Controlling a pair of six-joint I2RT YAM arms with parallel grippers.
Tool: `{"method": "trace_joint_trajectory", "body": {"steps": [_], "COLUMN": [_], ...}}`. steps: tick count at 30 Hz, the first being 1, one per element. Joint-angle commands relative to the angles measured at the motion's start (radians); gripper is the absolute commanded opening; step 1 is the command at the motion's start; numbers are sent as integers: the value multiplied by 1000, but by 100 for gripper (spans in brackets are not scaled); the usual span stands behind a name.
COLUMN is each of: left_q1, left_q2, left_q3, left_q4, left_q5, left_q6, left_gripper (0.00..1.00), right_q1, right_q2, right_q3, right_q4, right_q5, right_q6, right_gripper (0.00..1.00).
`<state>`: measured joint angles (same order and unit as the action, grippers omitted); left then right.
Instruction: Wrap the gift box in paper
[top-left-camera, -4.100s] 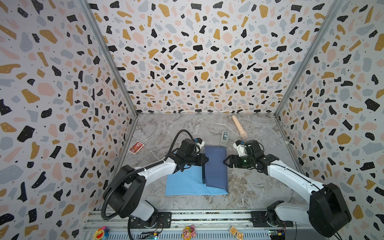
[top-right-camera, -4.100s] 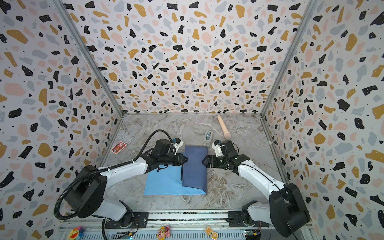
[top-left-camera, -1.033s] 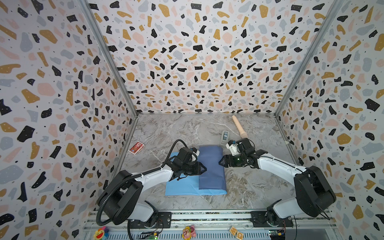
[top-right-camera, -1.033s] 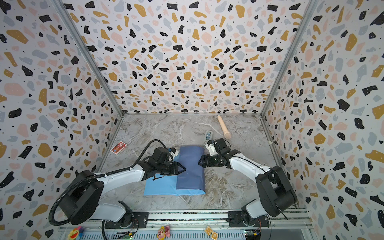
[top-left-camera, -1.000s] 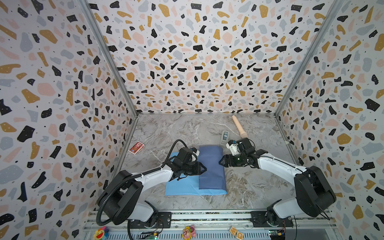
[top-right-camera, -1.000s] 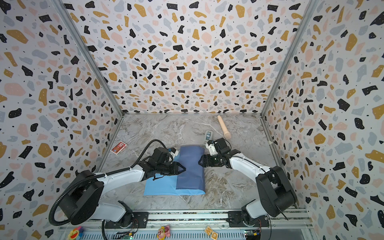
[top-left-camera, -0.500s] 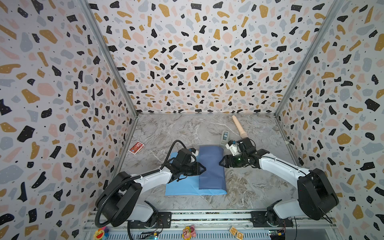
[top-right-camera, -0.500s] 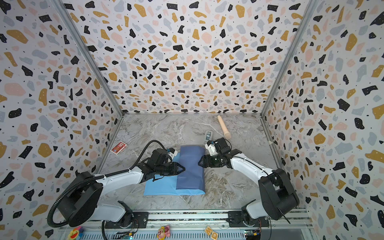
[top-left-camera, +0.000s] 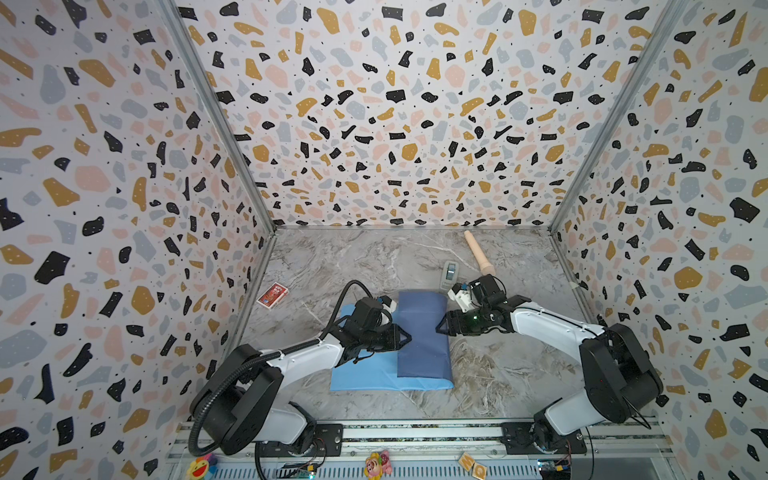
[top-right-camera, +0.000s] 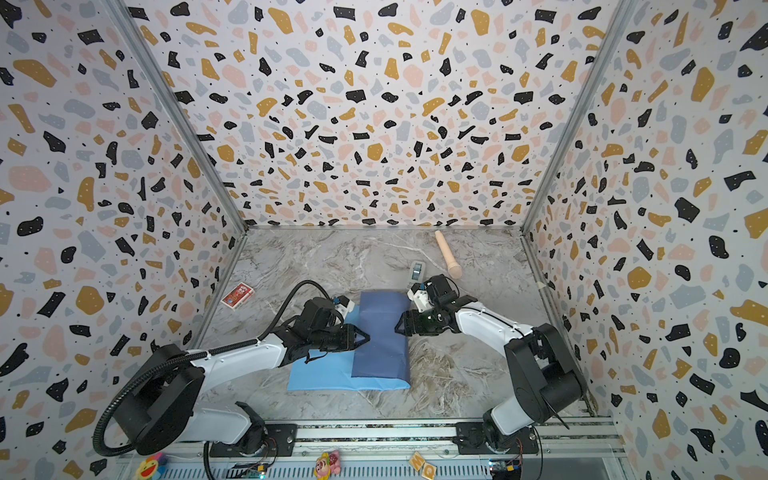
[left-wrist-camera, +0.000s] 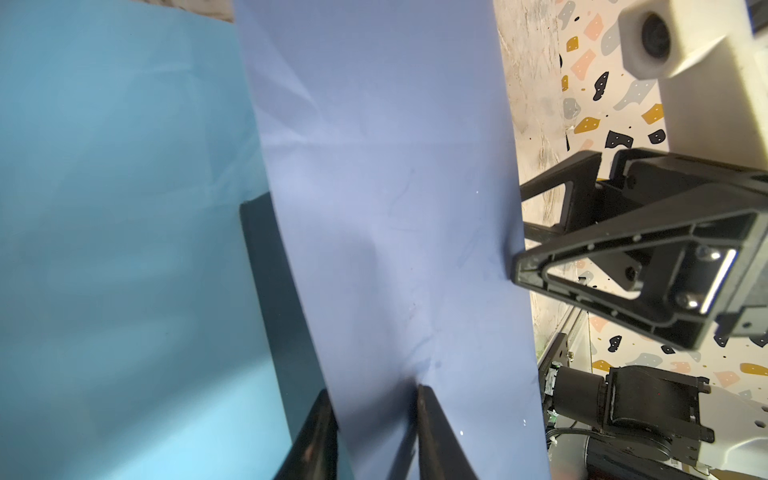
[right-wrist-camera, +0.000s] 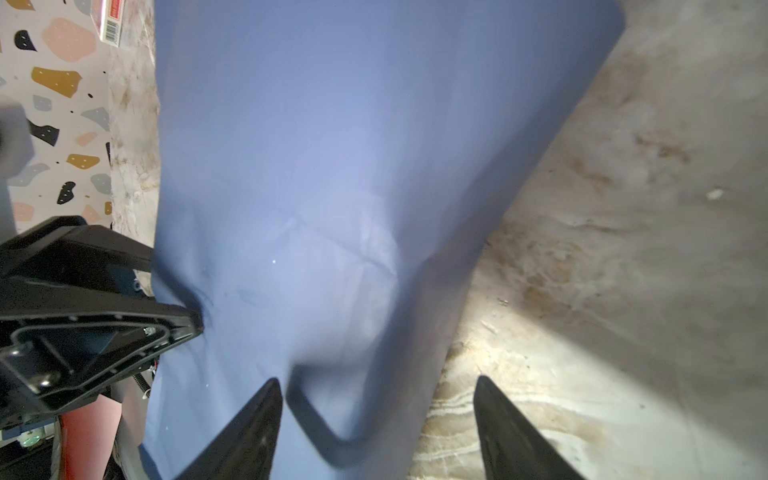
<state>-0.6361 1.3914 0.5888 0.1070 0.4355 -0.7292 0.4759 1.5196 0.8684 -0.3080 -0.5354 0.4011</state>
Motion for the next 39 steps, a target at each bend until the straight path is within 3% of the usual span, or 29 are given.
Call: {"method": "trace_joint_trajectory", "body": {"steps": [1,11,17,28,39], "left_q1": [-5,-5,-4,-5,-4], "left_q2": [40,35,36,31,23], "left_q3": [-53,-60,-68,-76,-55], "left_q4": [-142,-149,-145,-144,-147], "left_q5": [-93,-92,-99,-112,-115], "left_q6": [34,41,42,48,45], "left_gripper": [16,13,11,8,12], "right_q1": [-25,-38,-29,-64,-56], "right_q2": [-11,20,56,82,111], "right_q3": [41,38,40,25,-22], "right_q4": [-54,-8,-13,-10,-1], "right_q5": [-30,-129,-130,-190,-115], "right_q6": [-50,-20,-35,-65,-47], "right_gripper": [76,73,72,79,77]}}
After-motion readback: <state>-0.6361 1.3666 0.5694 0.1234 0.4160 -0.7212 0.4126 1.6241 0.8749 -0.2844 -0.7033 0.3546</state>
